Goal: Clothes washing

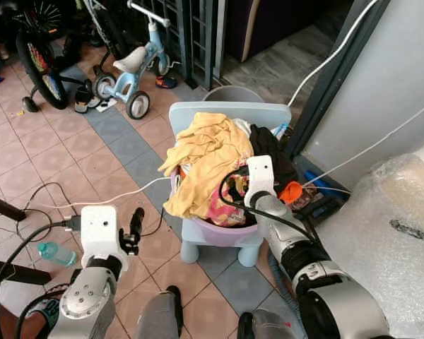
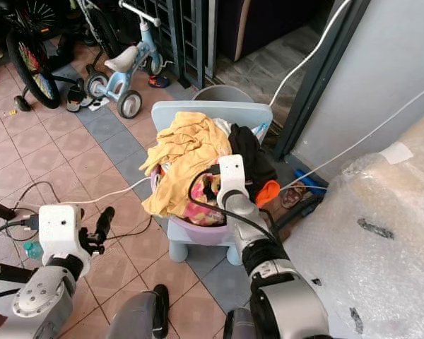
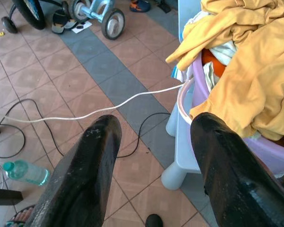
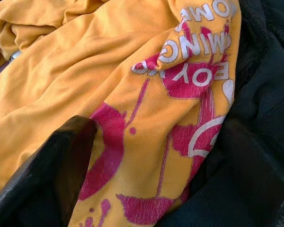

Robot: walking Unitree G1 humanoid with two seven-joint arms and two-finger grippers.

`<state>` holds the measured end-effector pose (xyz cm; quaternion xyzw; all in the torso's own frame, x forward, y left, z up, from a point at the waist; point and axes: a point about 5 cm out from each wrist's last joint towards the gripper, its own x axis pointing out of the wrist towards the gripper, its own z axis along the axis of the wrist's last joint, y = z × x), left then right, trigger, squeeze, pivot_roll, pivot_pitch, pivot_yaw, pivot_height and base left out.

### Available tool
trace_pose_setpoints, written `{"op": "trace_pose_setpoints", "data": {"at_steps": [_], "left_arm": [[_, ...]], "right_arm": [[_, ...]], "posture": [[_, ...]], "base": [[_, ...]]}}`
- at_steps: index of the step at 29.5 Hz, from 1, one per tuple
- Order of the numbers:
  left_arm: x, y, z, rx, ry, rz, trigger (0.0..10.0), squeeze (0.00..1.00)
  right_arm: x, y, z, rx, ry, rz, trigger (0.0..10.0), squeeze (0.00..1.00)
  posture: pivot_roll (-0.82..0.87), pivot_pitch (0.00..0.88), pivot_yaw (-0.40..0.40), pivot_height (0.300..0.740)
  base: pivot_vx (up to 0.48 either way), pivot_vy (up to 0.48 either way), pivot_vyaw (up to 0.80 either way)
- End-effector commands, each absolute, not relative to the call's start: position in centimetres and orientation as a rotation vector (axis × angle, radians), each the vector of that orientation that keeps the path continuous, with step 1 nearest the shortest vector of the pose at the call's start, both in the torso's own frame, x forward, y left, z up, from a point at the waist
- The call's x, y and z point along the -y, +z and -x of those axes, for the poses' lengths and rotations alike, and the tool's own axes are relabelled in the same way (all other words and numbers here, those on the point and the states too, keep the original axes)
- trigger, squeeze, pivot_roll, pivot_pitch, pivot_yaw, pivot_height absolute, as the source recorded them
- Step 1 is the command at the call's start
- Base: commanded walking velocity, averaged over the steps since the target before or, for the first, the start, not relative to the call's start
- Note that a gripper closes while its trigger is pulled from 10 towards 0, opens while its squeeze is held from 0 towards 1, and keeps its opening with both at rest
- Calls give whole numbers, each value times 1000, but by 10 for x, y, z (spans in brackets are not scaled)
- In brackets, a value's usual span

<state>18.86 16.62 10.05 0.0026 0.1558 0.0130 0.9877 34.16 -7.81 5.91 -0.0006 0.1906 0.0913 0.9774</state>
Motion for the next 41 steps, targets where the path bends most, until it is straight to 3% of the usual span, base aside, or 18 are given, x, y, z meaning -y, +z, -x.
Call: {"op": "trace_pose_setpoints", "data": {"at_steps": [1, 13, 29, 41], "left_arm": [[-165, 103, -182, -329, 19, -7, 10000, 0], [-157, 104, -179, -351, 28, 22, 10000, 0], [-150, 101, -195, -343, 34, 43, 10000, 0], [-143, 96, -210, -336, 8, 45, 10000, 0]], "right_arm": [[69, 52, -336, -414, 215, -12, 0, 0], [72, 54, -340, -388, 186, -6, 0, 0], [97, 95, -361, -118, 68, -37, 0, 0], [91, 118, -360, 39, 248, -49, 0, 0]], "posture": [[222, 306, 6, 740], [200, 334, -27, 740], [152, 291, -45, 740], [114, 245, -52, 740]], "base": [[0, 0, 0], [0, 0, 0], [0, 0, 0], [0, 0, 0]]}}
